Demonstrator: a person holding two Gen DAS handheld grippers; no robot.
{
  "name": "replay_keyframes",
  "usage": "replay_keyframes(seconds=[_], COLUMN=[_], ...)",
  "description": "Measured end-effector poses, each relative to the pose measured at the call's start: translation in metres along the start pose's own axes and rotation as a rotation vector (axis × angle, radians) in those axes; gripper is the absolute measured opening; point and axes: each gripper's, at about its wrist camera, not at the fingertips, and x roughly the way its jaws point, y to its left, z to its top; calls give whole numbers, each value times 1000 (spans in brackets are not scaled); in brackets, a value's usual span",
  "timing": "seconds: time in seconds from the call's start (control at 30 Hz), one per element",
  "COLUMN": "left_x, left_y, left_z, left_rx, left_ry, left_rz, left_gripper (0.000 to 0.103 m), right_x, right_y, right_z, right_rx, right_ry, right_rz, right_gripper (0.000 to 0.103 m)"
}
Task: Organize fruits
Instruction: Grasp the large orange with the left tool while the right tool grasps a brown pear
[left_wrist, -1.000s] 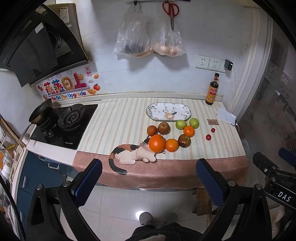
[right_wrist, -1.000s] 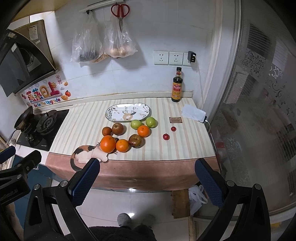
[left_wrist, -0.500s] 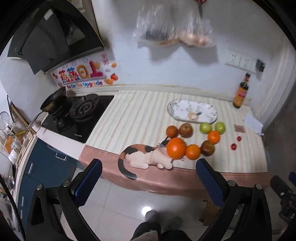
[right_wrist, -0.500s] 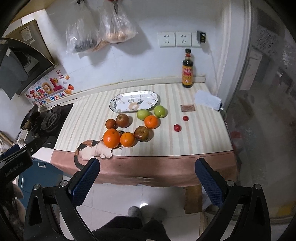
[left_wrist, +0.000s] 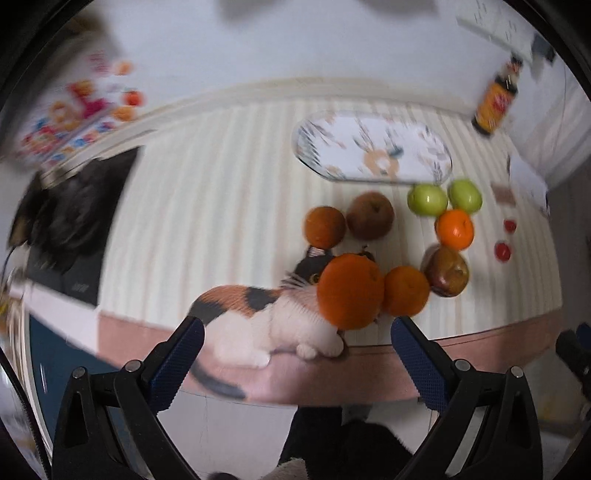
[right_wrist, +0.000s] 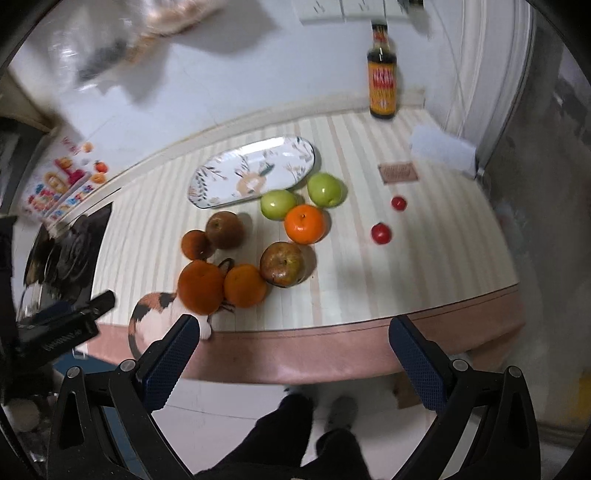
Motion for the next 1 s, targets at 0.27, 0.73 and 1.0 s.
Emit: replay_keyframes(seconds=[0.27, 0.73, 1.0], left_x=[91, 123, 120], left_y=[-26, -24, 7], left_z=[31, 32, 21], left_rx=[194, 116, 52], left_ry=[181, 218, 220], left_rz=[-147, -234, -157], left_gripper=[103, 72, 74], right_x=[86, 189, 221], right_y=[-10, -23, -6], right_z=[22, 46, 56], right_rx=[154, 313, 228], right_ry=[122, 283, 364], right_rz=[-13, 112, 114], right_gripper=[103, 99, 70])
